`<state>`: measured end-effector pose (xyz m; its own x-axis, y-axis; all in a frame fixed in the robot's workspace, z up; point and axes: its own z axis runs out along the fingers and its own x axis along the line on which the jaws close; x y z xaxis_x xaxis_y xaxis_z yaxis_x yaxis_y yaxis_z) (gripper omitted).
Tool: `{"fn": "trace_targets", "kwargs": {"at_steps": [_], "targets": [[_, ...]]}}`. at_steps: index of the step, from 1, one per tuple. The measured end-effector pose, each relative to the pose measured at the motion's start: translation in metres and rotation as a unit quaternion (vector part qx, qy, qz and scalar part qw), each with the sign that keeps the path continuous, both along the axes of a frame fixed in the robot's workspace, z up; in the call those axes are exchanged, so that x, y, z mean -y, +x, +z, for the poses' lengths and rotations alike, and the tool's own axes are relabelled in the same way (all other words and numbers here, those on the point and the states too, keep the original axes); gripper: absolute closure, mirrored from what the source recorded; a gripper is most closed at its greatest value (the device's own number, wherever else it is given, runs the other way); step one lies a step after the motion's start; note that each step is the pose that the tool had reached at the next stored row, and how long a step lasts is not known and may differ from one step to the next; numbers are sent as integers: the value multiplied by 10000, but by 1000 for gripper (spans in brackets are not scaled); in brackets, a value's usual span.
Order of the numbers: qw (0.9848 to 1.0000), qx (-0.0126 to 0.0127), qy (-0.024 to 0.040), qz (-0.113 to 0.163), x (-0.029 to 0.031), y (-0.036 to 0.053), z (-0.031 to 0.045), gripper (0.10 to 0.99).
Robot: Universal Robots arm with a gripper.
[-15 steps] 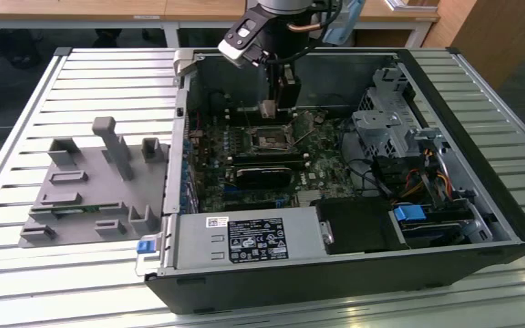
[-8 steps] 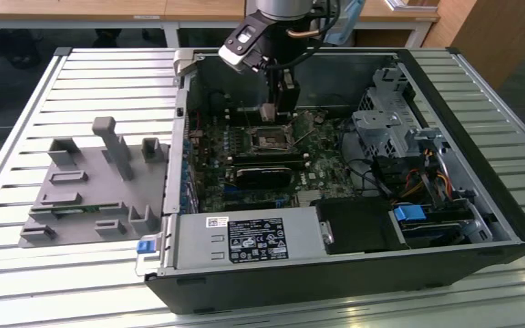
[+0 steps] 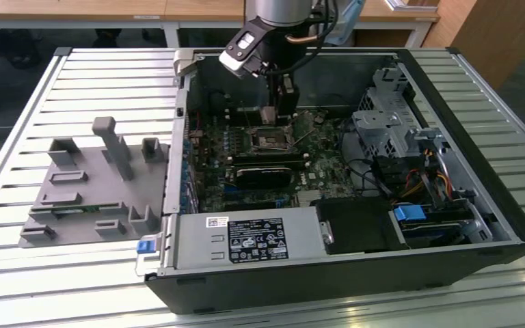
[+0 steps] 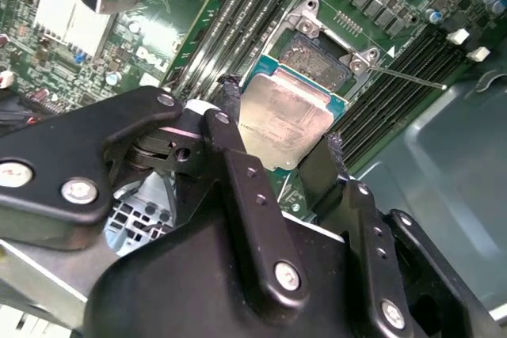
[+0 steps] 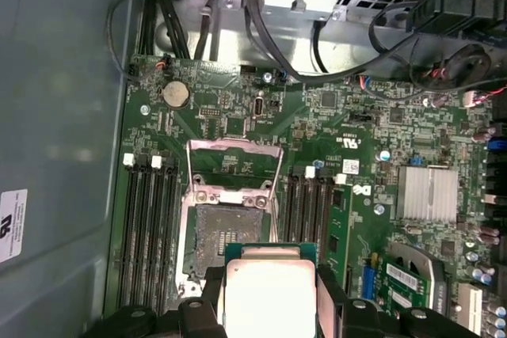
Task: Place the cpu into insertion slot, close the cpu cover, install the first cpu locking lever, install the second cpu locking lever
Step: 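Place the cpu into insertion slot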
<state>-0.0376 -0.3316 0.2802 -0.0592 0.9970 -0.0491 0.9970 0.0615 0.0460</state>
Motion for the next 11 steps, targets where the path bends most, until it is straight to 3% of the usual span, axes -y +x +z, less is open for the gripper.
{"fn": "trace_targets", "kwargs": {"at_steps": [11], "targets": [[9999, 0, 0, -106, -51, 0, -160, 545]]}}
